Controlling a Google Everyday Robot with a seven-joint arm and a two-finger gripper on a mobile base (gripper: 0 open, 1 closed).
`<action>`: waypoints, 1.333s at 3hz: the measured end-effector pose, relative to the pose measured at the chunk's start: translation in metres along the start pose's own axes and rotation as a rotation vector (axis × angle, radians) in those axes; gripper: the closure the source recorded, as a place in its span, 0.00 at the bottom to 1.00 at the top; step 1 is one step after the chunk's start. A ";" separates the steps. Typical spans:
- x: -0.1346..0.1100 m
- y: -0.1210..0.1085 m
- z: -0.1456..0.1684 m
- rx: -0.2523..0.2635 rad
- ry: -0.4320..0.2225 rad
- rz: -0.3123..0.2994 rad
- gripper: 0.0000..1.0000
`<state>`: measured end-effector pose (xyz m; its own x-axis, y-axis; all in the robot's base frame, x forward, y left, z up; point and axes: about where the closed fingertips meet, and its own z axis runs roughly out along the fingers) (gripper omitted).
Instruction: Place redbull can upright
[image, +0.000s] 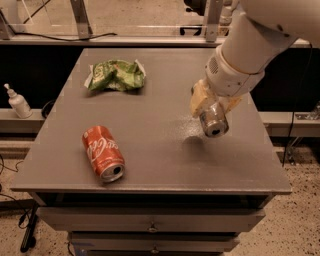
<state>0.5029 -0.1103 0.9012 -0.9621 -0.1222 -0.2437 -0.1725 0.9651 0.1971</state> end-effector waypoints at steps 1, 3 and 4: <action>-0.001 0.001 0.001 -0.016 0.006 0.013 1.00; -0.034 0.011 0.006 -0.217 0.144 0.159 1.00; -0.056 0.005 -0.002 -0.315 0.195 0.275 1.00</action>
Offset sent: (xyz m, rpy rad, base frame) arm 0.0362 0.0271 0.0013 0.2701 0.2560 -0.0610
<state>0.5554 -0.0992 0.9180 -0.9977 0.0578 0.0351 0.0676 0.8542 0.5156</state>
